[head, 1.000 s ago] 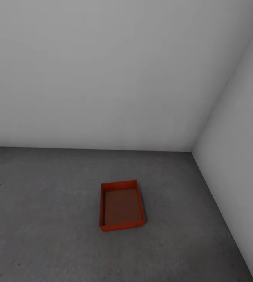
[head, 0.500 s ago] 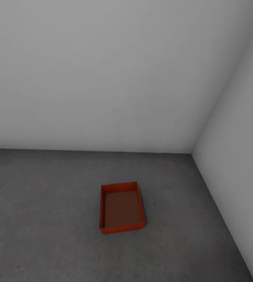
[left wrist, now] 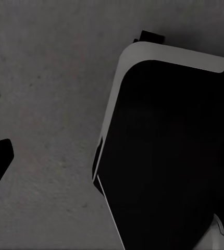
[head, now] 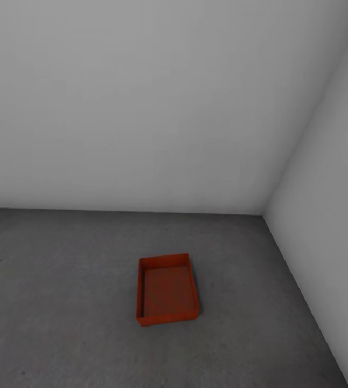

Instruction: Move the two storage containers from the living room to the garage. In the garage, place one container on the floor and stack the other container on top of it (either order is fine).

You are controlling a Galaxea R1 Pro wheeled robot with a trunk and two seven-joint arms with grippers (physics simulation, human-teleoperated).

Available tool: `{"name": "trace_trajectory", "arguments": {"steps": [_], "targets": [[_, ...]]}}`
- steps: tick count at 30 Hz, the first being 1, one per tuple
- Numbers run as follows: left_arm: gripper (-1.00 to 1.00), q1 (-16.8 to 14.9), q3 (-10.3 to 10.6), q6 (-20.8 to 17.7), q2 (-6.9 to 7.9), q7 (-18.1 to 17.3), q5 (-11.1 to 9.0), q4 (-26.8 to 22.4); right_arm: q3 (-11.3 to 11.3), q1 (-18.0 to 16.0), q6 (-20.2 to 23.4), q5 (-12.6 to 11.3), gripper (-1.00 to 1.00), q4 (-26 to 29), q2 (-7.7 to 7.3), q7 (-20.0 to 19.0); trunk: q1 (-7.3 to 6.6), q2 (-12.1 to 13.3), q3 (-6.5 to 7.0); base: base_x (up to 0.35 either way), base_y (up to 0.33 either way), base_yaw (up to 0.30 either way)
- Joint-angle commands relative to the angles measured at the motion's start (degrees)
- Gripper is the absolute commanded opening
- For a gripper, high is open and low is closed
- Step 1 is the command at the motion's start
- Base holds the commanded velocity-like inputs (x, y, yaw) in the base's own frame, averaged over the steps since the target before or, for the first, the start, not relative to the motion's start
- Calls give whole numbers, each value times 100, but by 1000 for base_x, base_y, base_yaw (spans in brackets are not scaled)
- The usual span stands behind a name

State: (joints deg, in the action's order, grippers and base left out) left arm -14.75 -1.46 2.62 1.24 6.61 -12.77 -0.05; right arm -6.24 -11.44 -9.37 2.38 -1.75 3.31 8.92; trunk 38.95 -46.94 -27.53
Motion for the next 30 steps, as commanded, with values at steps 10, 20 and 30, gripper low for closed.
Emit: {"name": "trace_trajectory", "arguments": {"steps": [10,20,30], "targets": [[100,-2,-12,23,-6,1,-18,5,-36,-7,-13,25,100,-19,13,31,1,-4,87,0,0,0],[100,109,-12,166,-20,-1,-9,3,-35,-7,-16,25,100,-19,10,34,1,-4,178,0,0,0],[100,274,-12,492,-22,-2,-14,5,-42,128,-22,33,100,-19,12,31,1,-4,270,0,0,0]]}}
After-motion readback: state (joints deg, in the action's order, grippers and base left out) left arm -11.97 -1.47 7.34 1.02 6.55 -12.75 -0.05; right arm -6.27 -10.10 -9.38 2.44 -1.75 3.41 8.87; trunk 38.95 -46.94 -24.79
